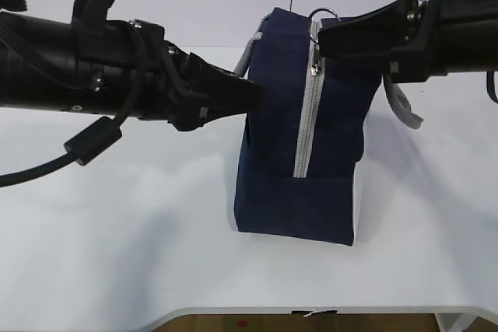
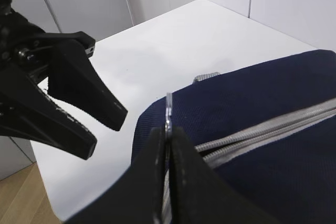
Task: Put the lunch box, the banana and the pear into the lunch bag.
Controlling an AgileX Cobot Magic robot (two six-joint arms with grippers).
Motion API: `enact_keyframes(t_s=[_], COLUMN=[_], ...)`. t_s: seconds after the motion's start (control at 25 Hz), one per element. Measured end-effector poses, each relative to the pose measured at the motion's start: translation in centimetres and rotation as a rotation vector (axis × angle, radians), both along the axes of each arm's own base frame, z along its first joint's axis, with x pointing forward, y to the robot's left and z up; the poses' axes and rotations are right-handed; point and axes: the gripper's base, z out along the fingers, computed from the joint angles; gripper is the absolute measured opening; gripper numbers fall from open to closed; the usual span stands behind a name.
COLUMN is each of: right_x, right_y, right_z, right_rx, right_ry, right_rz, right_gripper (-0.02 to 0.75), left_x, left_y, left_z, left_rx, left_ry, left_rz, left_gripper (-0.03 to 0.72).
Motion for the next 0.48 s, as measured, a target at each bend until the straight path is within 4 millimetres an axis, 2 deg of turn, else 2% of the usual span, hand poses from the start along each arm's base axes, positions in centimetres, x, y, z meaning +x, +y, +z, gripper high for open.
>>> enact_keyframes(t_s=[0.12,0.32,0.48], right_x=[0.0,-0.1,-0.2], right_y=[0.0,0.1,0.1], right_z=[0.0,0.0,0.0], right_rx=[0.001,0.003,0.005], right_ry=[0.001,0.001,0.002], right_rz=[0.004,0.013,0.024], right_gripper=[0.006,0.006,0.006], left_x=[0.2,0.6,0.7], left_y=[-0.1,-0.3,-0.3], left_z=[-0.1,-2.1,-2.8], left_rx=[-0.013,0.0,0.025], left_ry=[-0.015,0.011,-0.006], left_rz=[0.003,0.014,0.001], left_gripper=[0.304,0.306,0.309])
